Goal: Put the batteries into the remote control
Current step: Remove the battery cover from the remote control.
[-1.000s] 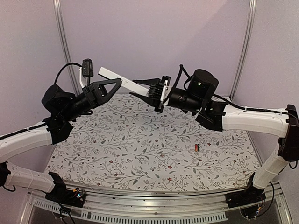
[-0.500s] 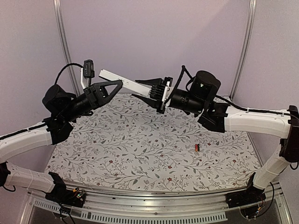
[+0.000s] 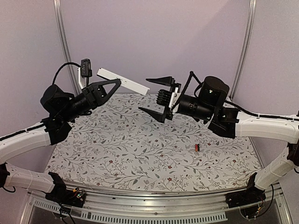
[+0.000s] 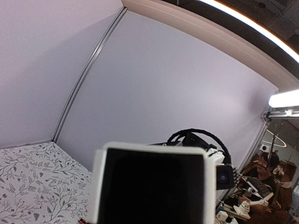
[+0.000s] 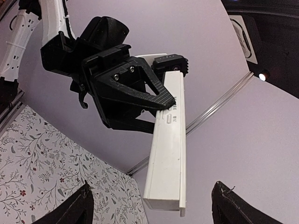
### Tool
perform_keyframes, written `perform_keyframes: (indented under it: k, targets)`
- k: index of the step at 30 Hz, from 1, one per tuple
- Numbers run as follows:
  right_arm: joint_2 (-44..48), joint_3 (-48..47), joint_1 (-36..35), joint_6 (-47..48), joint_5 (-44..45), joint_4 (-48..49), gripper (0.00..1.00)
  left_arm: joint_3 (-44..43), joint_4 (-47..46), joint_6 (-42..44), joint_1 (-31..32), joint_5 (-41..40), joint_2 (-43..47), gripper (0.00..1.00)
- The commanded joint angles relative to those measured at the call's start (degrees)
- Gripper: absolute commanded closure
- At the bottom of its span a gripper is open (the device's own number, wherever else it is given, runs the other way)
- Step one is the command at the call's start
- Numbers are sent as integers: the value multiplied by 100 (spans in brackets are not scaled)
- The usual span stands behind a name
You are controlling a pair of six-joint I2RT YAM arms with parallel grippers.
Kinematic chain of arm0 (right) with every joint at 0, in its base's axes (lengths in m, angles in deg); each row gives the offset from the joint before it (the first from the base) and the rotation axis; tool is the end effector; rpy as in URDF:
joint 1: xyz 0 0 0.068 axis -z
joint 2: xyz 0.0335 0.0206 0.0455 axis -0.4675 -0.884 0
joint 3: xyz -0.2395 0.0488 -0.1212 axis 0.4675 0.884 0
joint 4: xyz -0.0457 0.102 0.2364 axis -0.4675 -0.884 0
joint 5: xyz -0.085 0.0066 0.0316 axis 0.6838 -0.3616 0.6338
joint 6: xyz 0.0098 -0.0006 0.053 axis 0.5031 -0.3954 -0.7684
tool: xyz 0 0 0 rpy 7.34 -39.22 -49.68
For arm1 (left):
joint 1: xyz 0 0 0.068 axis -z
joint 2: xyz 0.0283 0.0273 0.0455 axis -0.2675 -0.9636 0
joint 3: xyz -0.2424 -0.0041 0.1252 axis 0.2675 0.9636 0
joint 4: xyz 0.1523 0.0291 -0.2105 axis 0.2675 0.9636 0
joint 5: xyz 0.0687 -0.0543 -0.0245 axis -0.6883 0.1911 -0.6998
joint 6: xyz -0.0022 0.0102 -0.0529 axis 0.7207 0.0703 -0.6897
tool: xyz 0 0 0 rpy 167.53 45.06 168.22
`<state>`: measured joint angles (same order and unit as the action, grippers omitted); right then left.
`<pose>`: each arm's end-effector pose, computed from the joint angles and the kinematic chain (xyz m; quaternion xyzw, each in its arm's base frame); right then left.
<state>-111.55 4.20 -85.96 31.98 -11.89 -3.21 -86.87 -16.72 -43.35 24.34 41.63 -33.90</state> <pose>0.1758 0.3035 0.3722 -0.5811 0.2774 0.1636 0.7474 0.1779 -0.1694 0.3745 0.1635 0.5391 -0.6480 0.5126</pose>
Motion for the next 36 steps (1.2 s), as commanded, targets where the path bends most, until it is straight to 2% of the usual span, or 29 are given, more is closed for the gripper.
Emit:
perform_keyframes:
  k: [1,5,11,16,24,36]
  targets:
    - [399,236,-1,106,618,-225,14,-6,36,152,24,-51,123,100]
    - [587,295,6,241,854,-377,21,12,16,140,27,-61,135,100]
    - [644,257,7,339,921,-482,49,13,34,159,26,-77,157,100]
    - [545,122,-1,321,841,-449,62,21,32,144,23,-91,140,100]
    - [422,13,1,355,746,-409,73,30,32,135,22,-86,131,100]
    - [237,-186,-1,439,739,-409,83,21,-12,112,23,-12,72,100]
